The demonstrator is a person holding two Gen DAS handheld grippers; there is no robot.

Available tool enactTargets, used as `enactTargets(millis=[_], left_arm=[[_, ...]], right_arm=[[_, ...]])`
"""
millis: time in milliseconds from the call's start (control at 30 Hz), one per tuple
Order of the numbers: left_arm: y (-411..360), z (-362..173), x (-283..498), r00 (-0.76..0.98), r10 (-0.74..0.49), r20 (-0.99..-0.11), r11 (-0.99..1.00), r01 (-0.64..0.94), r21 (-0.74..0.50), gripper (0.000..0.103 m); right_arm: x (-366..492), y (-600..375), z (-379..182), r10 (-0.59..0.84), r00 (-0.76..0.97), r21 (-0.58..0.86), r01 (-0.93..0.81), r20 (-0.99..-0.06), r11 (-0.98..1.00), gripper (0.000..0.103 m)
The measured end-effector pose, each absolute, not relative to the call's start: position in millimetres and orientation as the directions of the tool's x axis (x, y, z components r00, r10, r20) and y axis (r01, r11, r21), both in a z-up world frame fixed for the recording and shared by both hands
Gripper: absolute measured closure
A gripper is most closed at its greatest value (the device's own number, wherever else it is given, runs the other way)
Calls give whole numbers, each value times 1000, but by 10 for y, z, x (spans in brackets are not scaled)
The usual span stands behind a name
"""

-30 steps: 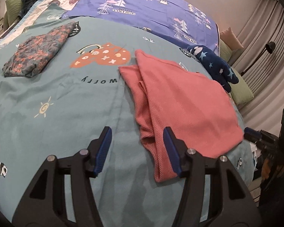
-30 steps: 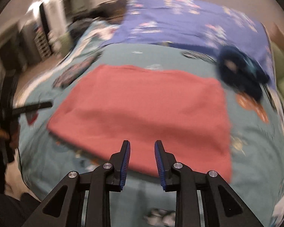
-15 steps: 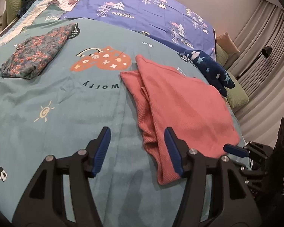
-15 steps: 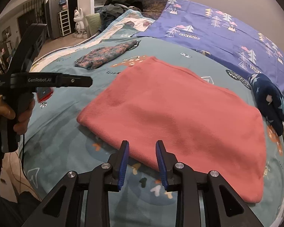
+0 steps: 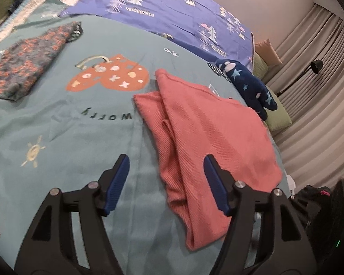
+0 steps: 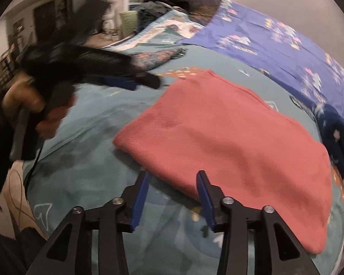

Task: Fold small clothes

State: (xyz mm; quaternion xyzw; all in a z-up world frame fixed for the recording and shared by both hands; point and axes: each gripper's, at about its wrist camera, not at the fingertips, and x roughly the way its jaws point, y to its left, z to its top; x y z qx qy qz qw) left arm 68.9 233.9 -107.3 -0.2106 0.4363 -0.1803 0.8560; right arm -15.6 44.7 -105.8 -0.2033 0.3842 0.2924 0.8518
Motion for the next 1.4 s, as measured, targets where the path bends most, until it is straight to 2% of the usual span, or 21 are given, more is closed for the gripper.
enactTargets(millis=[67, 300, 633, 700, 767, 833, 1000, 1400], left_arm=[[2327, -1121, 792, 531, -518, -671, 832, 130, -540, 33], [2282, -1312, 1154, 464, -590, -661, 779, 112, -618, 33], [2211, -1311, 1475, 463, -651, -602, 721, 127, -681, 34], [2133, -1288, 1516, 465, -639, -613, 739, 147, -658, 46], [2096, -1279, 1544, 468, -611, -639, 766, 144, -627, 74], [2115, -1283, 1573, 463, -606, -647, 770, 138, -623, 88], [2197, -1198, 1578, 482, -623, -616, 743, 120, -658, 90], [1718, -601, 1710, 503, -594, -628, 789, 213, -576, 92]], right_arm=[[-229, 561, -1112, 345, 540, -165, -686, -768, 709, 46], [-273, 932, -1328, 292, 612, -327, -697, -735, 639, 45], [-10, 1113, -1414, 251, 685, -346, -607, -684, 716, 45], [25, 1110, -1406, 255, 681, -324, -600, -686, 731, 51], [92, 1094, -1385, 250, 675, -301, -588, -694, 751, 87], [149, 1040, -1349, 256, 674, -273, -573, -693, 773, 92], [230, 807, -1152, 333, 664, -142, -554, -669, 821, 93], [303, 252, -726, 392, 708, 19, -472, -587, 881, 93]])
